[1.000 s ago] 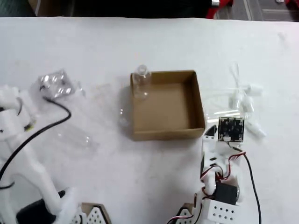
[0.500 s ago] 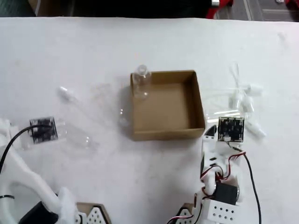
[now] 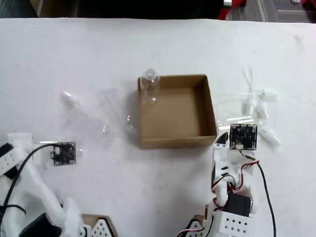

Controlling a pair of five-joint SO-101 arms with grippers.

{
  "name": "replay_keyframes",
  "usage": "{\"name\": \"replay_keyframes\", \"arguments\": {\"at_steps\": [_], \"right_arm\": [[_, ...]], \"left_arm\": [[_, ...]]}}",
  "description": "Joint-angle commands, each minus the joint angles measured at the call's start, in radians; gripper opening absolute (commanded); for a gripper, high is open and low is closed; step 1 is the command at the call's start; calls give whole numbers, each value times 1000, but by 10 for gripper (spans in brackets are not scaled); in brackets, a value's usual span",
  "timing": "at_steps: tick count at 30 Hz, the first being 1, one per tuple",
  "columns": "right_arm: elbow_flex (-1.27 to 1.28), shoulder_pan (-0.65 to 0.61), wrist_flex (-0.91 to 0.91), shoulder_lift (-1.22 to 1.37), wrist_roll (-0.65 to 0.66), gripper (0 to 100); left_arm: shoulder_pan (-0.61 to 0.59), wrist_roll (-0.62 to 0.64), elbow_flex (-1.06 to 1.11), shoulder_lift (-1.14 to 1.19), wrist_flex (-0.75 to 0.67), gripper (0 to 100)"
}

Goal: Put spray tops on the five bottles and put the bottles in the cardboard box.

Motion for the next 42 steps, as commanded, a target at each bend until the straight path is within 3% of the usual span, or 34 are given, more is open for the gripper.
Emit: {"name": "replay_keyframes", "arguments": {"at_steps": [1, 5, 10, 15, 20, 24, 28, 31, 34, 38, 42], "right_arm": [[9, -25, 10, -1, 11, 15], [9, -50, 38, -5, 11, 15], [9, -51, 38, -5, 11, 15], [9, -51, 38, -5, 11, 15], [9, -51, 38, -5, 11, 15], [9, -51, 38, -5, 11, 15], [9, -51, 38, -5, 11, 15], [9, -51, 38, -4, 11, 15], [9, -48, 38, -4, 11, 15], [9, -47, 38, -2, 11, 15], [9, -47, 39, -2, 11, 15]], "left_arm": [[25, -2, 6, -31, -46, 109], [36, 101, 5, -35, -60, 237], [36, 230, -32, -35, -106, 256], [36, 454, -157, -36, -103, 309], [31, 804, -364, -62, -44, 324], [36, 1165, -555, -182, 245, 324], [47, 1672, -672, -323, 532, 324], [47, 1975, -687, -395, 617, 324], [47, 2171, -687, -414, 649, 324], [51, 2288, -686, -412, 701, 326], [79, 2211, -617, -420, 738, 324]]}}
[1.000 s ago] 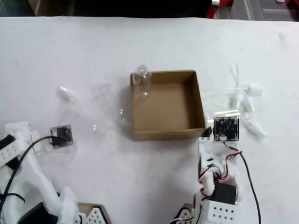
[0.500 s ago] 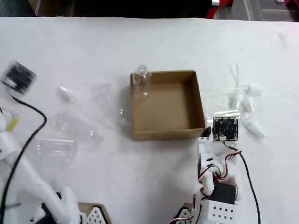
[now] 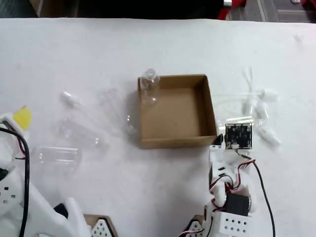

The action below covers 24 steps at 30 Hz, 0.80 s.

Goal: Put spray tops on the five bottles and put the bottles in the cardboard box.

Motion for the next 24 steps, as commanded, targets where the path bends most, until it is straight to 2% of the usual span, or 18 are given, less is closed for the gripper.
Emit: {"name": "replay_keyframes", "arguments": {"at_steps": [1, 3, 6, 8, 14, 21, 24], "right_arm": [[9, -1, 10, -5, 11, 15], [9, -5, 15, -5, 11, 15], [9, -5, 15, -5, 11, 15], [9, -5, 15, -5, 11, 15], [9, -5, 15, -5, 11, 15], [9, -5, 15, -5, 11, 15], [9, -5, 15, -5, 11, 15]], "left_arm": [[25, -64, 61, -25, 9, 324], [5, -92, 152, -24, -51, 324], [-30, -91, 259, -19, -175, 324], [-42, -68, 308, -19, -207, 324], [-77, 100, 331, -19, -149, 329], [-70, 52, 361, -19, -115, 387], [-71, 87, 371, -18, -110, 395]]}}
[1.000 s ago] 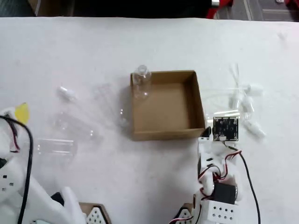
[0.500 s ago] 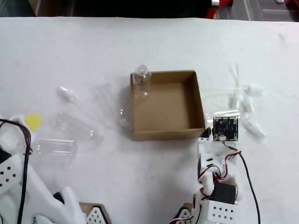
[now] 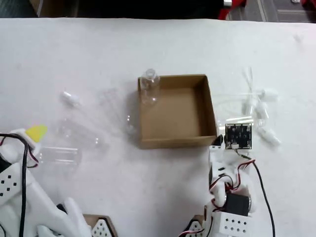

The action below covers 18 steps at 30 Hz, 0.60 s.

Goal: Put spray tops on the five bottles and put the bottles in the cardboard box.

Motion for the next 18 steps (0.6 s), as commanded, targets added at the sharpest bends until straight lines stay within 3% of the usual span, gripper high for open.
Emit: {"name": "replay_keyframes", "arguments": {"at_steps": [1, 10, 18], "right_arm": [[9, -5, 4, -5, 11, 15], [9, -5, 4, -5, 11, 15], [9, -5, 4, -5, 11, 15]], "left_arm": [[-7, 54, -3, -18, 3, 395], [1, 242, -35, 74, 6, 395], [-22, 400, -302, 581, 55, 396]]}}
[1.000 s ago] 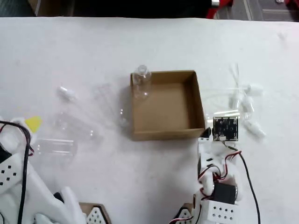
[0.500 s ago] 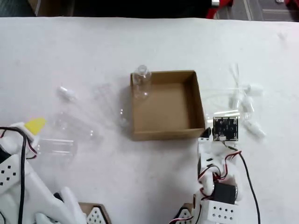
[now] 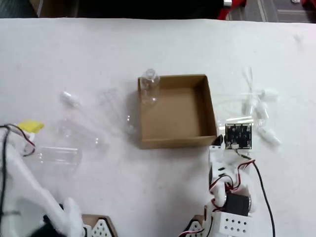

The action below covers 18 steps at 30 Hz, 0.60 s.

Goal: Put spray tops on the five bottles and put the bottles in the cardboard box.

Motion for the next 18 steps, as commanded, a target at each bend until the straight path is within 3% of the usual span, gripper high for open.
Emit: {"name": "replay_keyframes", "arguments": {"at_steps": [1, 8, 18], "right_arm": [[9, -5, 4, -5, 11, 15], [9, -5, 4, -5, 11, 15], [9, -5, 4, -5, 11, 15]], "left_arm": [[-27, 78, -163, 262, 15, 396], [-31, 144, -296, 576, 17, 396], [-47, 193, -316, 661, -41, 396]]}}
